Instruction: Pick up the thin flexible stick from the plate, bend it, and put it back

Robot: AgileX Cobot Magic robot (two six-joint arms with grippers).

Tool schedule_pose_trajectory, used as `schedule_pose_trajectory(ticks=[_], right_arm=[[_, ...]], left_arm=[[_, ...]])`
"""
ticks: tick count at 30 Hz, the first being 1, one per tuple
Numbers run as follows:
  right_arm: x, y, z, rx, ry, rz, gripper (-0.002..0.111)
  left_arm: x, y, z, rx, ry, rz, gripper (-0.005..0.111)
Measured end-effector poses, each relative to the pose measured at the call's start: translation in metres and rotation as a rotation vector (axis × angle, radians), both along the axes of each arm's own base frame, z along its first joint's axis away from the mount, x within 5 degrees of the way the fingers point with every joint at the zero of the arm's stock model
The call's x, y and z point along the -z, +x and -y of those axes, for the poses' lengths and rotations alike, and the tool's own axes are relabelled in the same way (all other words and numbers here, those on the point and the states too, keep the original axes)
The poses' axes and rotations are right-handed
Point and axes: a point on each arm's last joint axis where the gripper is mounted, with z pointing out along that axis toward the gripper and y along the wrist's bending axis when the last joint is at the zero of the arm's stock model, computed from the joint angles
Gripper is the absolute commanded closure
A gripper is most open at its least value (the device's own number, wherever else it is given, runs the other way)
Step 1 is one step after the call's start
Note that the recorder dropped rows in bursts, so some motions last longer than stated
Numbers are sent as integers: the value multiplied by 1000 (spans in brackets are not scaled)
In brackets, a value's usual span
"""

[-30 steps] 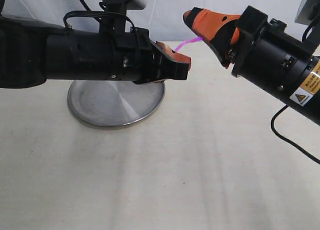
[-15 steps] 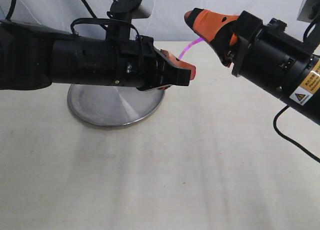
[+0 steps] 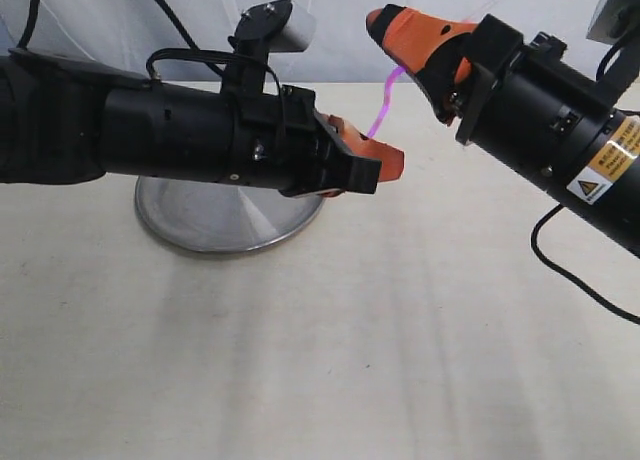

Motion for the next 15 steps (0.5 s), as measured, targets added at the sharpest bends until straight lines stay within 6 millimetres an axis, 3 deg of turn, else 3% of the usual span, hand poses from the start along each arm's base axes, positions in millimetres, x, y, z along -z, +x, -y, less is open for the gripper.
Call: schedule_pose_trajectory(ticks=[15], right_arm=[[13,10,-4,11,-6,-40,109]], left_arm=[[7,-3,1,45,31,19,107]])
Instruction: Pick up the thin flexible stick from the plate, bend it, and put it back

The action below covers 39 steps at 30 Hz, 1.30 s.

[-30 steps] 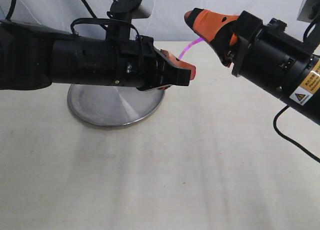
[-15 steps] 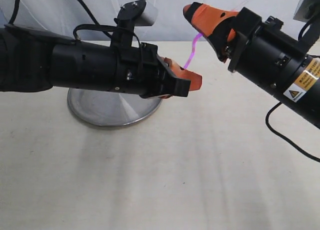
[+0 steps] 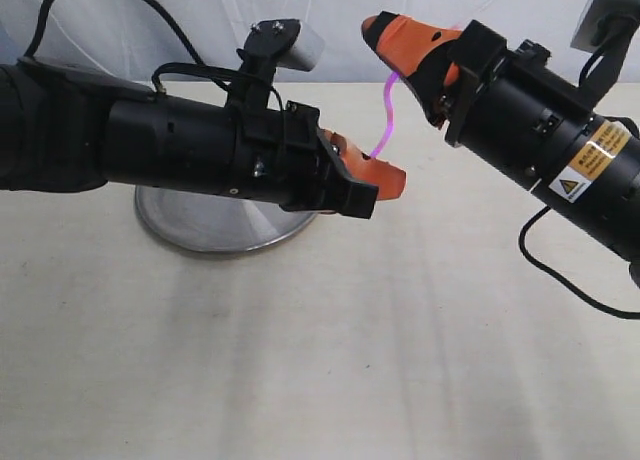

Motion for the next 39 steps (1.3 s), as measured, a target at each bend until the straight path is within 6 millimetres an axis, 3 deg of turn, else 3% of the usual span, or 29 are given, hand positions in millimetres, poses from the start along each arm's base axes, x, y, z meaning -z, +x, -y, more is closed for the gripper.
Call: schedule_pose_trajectory(ticks=[33,39], right_arm=[[6,3,-3,-20,-11,-8,109],[20,8,-7,-35,-26,-38,109]], left_arm=[[-6,9,-1,-40,51,80,107],[-2,11,0,-40,58,72,107]])
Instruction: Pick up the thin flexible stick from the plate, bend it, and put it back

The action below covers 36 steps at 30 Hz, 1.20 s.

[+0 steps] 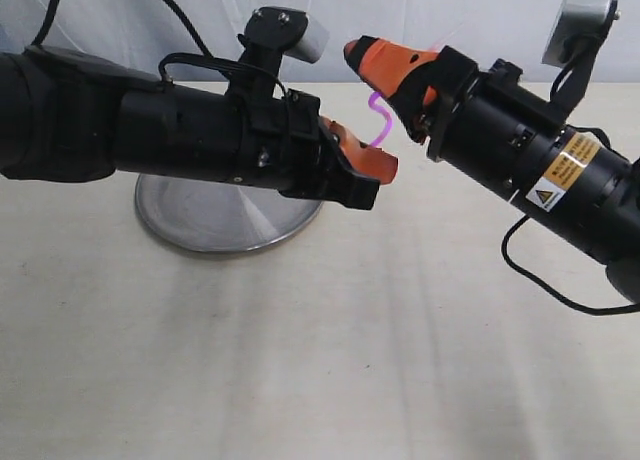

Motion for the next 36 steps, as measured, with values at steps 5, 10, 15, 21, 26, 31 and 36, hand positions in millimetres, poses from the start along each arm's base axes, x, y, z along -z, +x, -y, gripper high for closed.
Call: schedule_pose_trajectory(ticks=[5,10,15,21,26,31,36], right_arm=[[9,2,-5,-27,-8,-14,109],[14,3,-7,-38,-31,-31,109],[14,4,-6,-17,-13,-37,109],[12,7,-3,29,8,-37,109],[7,9,0,76,36,-29,109],[5,11,3,115,53,-30,109],[7,13,6,141,47,-44,109]], left_arm=[[1,0,0,2,4,2,107],[0,1,1,6,1,14,107],[-1,1,1,3,-3,13,107],[-2,1,1,-5,-14,4,107],[-1,2,0,-11,2,10,107],[1,4,-3,-47,44,20,107],[3,5,-6,-71,82,10,107]])
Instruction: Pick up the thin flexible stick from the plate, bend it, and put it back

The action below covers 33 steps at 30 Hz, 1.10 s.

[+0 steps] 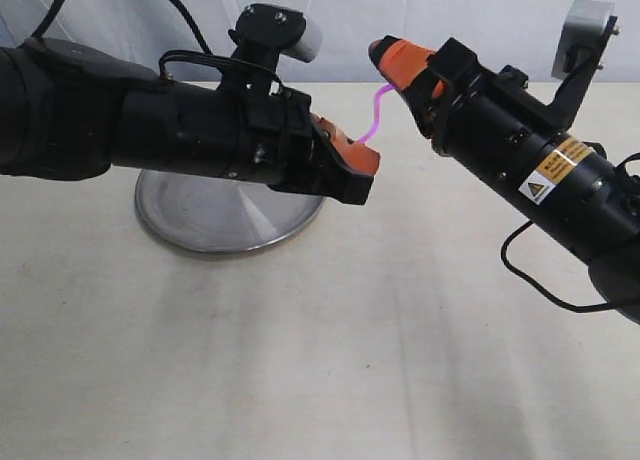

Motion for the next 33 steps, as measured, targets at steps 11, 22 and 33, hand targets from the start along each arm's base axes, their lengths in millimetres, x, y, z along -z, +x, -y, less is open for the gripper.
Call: schedule_pose_trajectory(ticks=[11,22,33], right_arm=[[16,-1,1,5,-93,-86,109],[10,9,-1,48,-135,-56,109],[-13,54,-28,10,-375,-18,109]], left_arm=[[-9,-1,0,-29,-44,-48,61],[16,-1,-31,-126,262,-245,59],[30,4,-80,-269,394,-374,60]])
